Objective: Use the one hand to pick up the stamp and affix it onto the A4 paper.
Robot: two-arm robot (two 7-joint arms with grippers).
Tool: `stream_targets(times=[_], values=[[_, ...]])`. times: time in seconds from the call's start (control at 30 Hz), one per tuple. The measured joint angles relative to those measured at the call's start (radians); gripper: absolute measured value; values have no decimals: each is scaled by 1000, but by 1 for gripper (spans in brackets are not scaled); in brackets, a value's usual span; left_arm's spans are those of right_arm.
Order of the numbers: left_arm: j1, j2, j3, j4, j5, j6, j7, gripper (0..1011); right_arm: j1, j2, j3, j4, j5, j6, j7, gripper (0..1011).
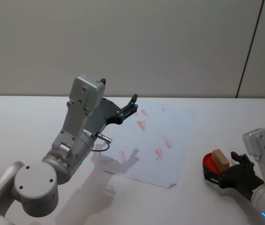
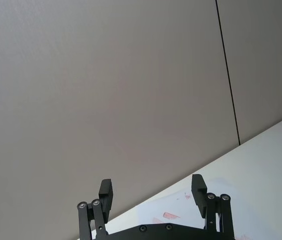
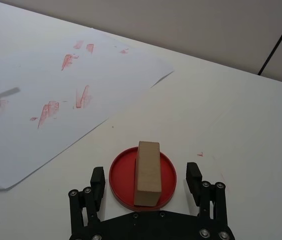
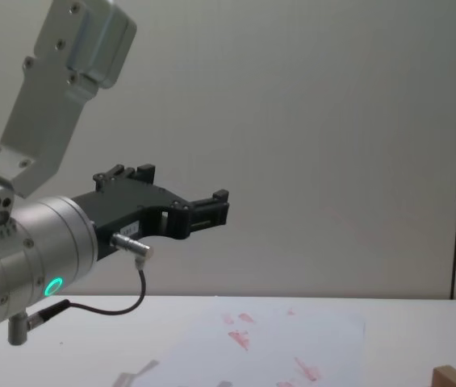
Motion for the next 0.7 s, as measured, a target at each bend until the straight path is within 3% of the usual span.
stream_targets(times=[0.7], values=[[0,0,0,0,0,0,0,1003,63,-30,-3,23,-27,38,25,1001]])
